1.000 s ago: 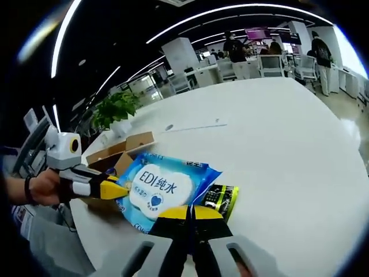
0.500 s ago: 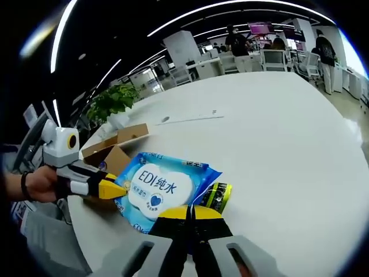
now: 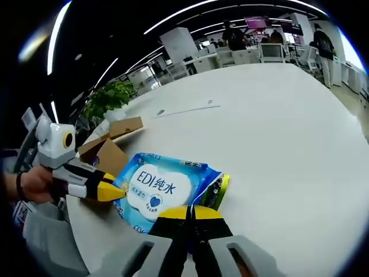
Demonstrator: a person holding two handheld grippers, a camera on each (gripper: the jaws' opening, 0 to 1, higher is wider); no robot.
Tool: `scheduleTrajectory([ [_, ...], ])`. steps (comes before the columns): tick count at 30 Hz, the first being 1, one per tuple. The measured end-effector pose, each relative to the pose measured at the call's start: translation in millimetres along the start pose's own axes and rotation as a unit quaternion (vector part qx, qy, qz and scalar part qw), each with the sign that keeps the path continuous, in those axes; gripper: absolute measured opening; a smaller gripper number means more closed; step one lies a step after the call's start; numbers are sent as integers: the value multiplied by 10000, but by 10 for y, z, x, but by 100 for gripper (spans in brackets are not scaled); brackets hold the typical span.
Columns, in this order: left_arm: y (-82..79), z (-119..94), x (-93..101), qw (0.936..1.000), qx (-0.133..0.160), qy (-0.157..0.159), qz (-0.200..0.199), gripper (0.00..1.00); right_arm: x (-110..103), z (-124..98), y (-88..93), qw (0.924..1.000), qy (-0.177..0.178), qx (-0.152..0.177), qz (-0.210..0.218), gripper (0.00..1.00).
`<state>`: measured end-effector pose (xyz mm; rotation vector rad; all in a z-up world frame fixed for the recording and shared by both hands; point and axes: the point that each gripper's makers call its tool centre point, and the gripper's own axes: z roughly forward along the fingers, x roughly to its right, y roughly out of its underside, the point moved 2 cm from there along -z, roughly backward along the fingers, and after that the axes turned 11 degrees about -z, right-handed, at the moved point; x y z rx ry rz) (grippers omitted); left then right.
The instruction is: Operate the shoe box by opening the lid, removing the specified soft item, and placing it in the target area until the item is outside and the box remains undamaged.
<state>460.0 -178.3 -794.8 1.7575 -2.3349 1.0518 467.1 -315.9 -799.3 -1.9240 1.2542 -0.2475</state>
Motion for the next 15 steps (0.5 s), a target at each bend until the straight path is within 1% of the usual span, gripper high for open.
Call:
scheduleTrajectory([
  [5,10,12,-21,10000,-28,-85,-5,8,23,12,-44,9999,36,77,64,0],
  [9,19,12,-19,9999,-41,-113,37,9,37,7,-39,9999,120,81,94,0],
  [15,49,-26,-6,9999,-70,-150,45,14,57,-8,-27,9995,260,42,144,0],
])
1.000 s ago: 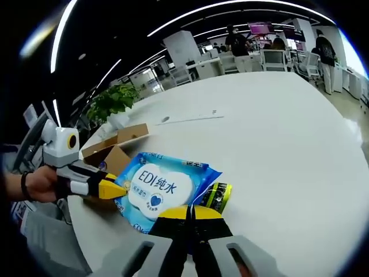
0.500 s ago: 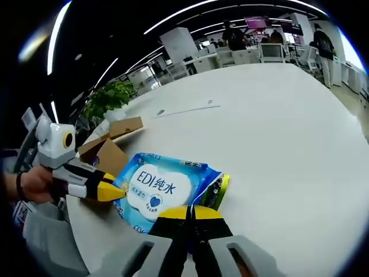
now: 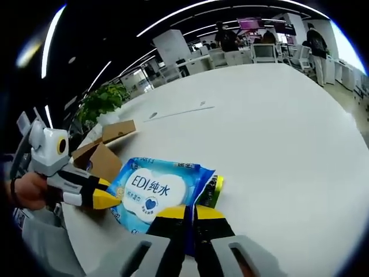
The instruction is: Operate the shoe box by opening the lid, removing the specified soft item, and placing it in the target area until the item is outside and the box remains undamaged.
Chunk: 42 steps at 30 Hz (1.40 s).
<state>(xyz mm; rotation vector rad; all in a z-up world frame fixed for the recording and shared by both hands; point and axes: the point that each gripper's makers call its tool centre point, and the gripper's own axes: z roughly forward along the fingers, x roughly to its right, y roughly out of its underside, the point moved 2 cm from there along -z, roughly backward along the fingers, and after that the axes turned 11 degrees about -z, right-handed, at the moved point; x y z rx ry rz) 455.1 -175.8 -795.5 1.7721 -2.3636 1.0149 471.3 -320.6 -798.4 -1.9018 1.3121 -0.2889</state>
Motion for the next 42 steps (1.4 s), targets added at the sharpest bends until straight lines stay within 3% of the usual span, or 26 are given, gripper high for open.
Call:
scheduleTrajectory([
  [10,54,-127,-67,9991,-24,-285,302,23,-53,-73,54,9998,200,21,16,2],
  [21,19,-262,-87,9990,59,-258,350,26,-76,-199,101,9989,443,24,146,2],
  [30,47,-402,-78,9990,114,-169,386,25,-213,-259,92,9983,551,53,177,2],
  [42,57,-320,-75,9967,-36,-211,780,27,-366,-278,150,9972,726,30,184,2],
])
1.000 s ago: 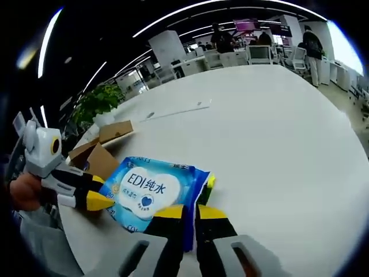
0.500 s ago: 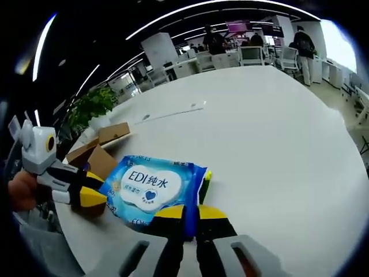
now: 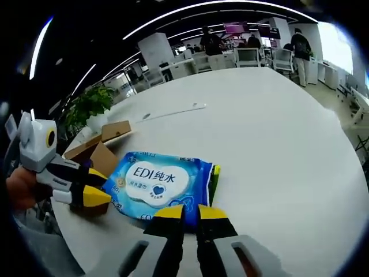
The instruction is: Operate the shoe box by opening the lid, removing the specified soft item, and placing it in the target area until the item is outside and the box remains undamaged.
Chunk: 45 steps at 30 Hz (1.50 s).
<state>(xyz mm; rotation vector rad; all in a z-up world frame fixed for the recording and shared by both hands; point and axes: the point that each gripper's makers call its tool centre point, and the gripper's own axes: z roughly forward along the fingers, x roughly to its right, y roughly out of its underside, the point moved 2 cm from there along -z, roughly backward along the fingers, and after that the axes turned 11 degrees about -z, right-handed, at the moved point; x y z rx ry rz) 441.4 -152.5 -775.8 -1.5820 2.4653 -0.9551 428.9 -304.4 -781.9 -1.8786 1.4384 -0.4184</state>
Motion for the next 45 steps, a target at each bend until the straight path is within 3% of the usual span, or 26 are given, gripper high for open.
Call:
scheduleTrajectory([
  [6,3,-26,-19,9981,27,-212,573,28,-10,-47,30,10000,58,37,53,2],
  [9,-32,-121,-118,9920,167,-595,1098,28,-25,-71,43,9999,85,66,68,2],
  [13,-21,-176,-132,9968,308,-286,677,29,-63,-76,42,9999,70,107,90,2],
  [16,-26,-239,-183,9963,351,-335,711,30,-110,-83,27,9998,42,153,96,2],
  [23,-73,-514,-212,9965,745,-80,363,30,-250,-114,-68,9994,-77,325,85,3],
  [26,-75,-694,-292,9944,1055,-57,80,30,-367,-146,-146,9990,-167,414,-37,6],
  [39,110,-1245,-690,9846,1650,111,-559,38,-1019,-136,-459,9933,-689,569,-730,21],
  [45,218,-1475,-919,9769,1934,91,-906,44,-1400,-65,-630,9834,-968,554,-1428,29],
])
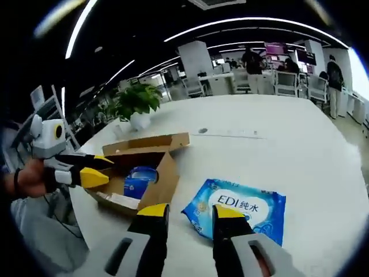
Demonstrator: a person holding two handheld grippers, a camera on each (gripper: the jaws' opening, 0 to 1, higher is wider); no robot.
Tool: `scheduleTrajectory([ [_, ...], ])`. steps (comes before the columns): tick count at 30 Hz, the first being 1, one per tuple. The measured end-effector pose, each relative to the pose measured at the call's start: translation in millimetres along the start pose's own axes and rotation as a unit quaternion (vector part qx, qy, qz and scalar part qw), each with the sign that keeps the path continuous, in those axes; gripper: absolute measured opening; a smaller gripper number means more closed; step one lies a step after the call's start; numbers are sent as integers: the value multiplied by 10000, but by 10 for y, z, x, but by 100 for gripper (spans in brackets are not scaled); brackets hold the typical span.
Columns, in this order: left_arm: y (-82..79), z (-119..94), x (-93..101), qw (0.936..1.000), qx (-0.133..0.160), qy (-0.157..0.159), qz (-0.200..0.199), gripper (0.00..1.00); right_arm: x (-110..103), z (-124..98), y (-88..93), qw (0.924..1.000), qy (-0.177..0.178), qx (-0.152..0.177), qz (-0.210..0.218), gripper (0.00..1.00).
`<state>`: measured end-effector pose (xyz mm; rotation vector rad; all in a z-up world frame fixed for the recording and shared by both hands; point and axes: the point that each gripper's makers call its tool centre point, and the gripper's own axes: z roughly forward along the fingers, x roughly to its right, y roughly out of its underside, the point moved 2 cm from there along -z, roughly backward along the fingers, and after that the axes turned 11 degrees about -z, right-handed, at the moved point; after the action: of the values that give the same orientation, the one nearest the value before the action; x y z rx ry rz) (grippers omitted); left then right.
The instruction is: Operate the shoe box by opening the lid, removing the specified soft item, and placing it in the target area until the item is outside and the box remains undamaged.
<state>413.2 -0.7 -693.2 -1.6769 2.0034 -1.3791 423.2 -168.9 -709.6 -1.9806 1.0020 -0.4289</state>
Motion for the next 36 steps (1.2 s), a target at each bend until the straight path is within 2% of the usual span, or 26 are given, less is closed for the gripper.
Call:
scheduleTrajectory([
  [2,8,-92,-84,9999,95,-15,-109,47,-78,54,-52,9999,-80,-54,-68,30],
  [5,37,-199,-206,9998,143,-90,-43,48,-169,139,-128,9993,-199,-139,-286,33],
  [8,56,-309,-364,9995,223,-172,-141,48,-260,224,-217,9985,-297,-178,-422,34],
  [10,85,-346,-425,9988,247,-161,-382,49,-298,279,-251,9982,-322,-227,-442,34],
  [14,122,-405,-496,9987,282,-215,-374,49,-442,436,-331,9970,-498,-290,-520,36],
  [19,167,-503,-620,9973,373,-308,-548,49,-615,625,-399,9941,-706,-437,-700,39],
  [24,252,-579,-702,9965,385,-368,-643,49,-774,821,-433,9865,-914,-658,-1189,42],
  [28,323,-646,-740,9939,467,-317,-945,49,-858,946,-415,9827,-1004,-829,-1318,42],
  [34,393,-683,-776,9942,445,-337,-923,50,-932,1110,-421,9765,-1120,-980,-1562,46],
  [36,398,-693,-785,9939,449,-332,-954,51,-959,1153,-421,9718,-1186,-1059,-1740,46],
])
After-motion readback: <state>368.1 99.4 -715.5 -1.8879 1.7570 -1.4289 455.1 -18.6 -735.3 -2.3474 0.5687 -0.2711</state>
